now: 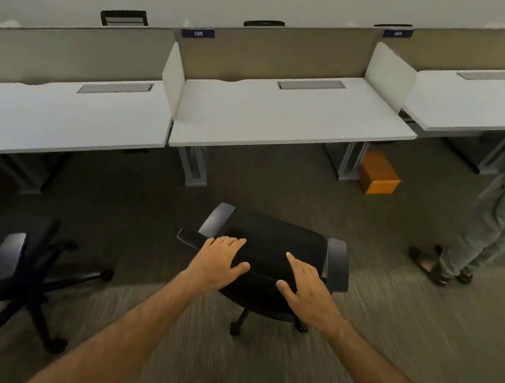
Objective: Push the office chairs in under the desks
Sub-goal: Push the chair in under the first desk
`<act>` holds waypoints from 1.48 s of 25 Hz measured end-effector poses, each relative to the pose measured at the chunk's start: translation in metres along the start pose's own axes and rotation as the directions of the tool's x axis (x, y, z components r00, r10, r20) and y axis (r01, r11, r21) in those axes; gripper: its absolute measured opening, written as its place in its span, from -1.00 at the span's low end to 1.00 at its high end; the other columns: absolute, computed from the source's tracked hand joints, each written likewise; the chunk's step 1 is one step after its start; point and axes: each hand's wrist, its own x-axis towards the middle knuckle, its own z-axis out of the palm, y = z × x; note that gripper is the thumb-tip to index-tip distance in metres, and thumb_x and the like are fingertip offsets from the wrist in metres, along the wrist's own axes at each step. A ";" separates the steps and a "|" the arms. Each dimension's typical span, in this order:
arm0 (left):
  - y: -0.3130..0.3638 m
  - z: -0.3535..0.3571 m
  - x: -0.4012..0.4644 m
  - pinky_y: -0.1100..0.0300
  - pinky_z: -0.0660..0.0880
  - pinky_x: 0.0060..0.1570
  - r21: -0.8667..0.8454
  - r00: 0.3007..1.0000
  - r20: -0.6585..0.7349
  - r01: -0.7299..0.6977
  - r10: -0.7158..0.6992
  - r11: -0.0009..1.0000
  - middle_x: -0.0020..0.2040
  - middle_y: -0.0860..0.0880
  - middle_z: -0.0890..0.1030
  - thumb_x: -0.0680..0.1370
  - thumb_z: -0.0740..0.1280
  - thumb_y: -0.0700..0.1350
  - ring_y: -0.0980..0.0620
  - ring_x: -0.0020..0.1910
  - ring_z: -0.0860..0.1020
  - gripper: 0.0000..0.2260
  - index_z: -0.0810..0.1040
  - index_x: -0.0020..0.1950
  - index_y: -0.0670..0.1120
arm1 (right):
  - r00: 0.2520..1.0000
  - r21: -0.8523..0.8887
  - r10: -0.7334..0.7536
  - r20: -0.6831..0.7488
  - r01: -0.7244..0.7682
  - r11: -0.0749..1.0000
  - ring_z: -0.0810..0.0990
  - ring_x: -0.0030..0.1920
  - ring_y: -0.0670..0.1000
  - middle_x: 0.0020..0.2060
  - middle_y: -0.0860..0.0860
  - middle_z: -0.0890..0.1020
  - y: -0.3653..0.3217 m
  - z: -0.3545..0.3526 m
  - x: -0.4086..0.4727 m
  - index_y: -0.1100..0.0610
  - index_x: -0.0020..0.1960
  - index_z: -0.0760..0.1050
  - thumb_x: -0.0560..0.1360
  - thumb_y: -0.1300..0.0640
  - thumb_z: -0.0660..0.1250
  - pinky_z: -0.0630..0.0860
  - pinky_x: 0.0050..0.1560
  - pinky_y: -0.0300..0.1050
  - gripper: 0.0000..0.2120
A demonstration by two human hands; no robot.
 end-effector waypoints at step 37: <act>0.010 0.059 0.045 -0.11 0.24 0.45 0.079 0.938 0.333 0.076 -0.099 0.994 0.48 0.04 0.42 0.44 0.10 0.59 -0.01 0.44 0.38 -0.15 0.24 0.59 0.13 | 0.896 -0.381 0.065 0.440 0.120 0.917 0.34 0.43 0.06 0.42 -0.07 0.41 0.133 -0.043 0.066 -0.14 0.56 0.19 0.25 -0.72 -0.27 0.09 0.47 0.34 0.08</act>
